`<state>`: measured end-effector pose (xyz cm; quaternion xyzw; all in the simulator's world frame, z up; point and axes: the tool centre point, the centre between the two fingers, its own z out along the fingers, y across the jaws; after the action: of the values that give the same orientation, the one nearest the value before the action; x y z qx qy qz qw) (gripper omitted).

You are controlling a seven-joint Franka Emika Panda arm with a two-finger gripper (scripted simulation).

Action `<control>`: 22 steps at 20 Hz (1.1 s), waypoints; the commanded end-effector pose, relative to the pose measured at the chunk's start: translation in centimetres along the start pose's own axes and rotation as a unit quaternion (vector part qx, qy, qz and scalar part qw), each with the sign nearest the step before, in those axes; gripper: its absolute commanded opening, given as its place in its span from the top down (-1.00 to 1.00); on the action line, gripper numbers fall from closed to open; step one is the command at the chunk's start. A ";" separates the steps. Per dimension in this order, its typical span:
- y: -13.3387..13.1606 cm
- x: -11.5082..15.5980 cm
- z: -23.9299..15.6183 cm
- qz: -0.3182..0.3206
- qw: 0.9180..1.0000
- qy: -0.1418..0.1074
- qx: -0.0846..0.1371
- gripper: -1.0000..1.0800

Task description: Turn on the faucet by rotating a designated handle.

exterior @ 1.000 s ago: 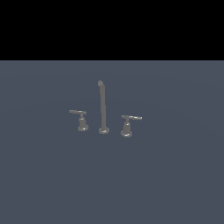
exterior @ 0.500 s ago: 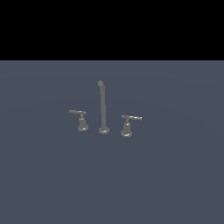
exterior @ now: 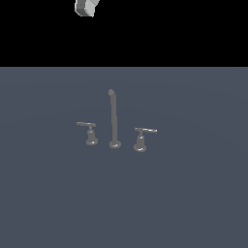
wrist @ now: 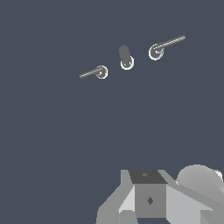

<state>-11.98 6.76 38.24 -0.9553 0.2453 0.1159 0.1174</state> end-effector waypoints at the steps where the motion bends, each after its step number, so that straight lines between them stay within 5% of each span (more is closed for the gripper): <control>1: -1.2 1.4 1.5 0.039 0.999 -0.012 0.007 1.00; 11: -5.1 6.6 8.4 0.198 0.979 -0.034 0.011 1.00; 22: -7.8 12.0 16.4 0.370 0.929 -0.008 -0.006 1.00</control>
<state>-1.15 12.45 21.86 -0.8096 0.5590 0.1646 0.0701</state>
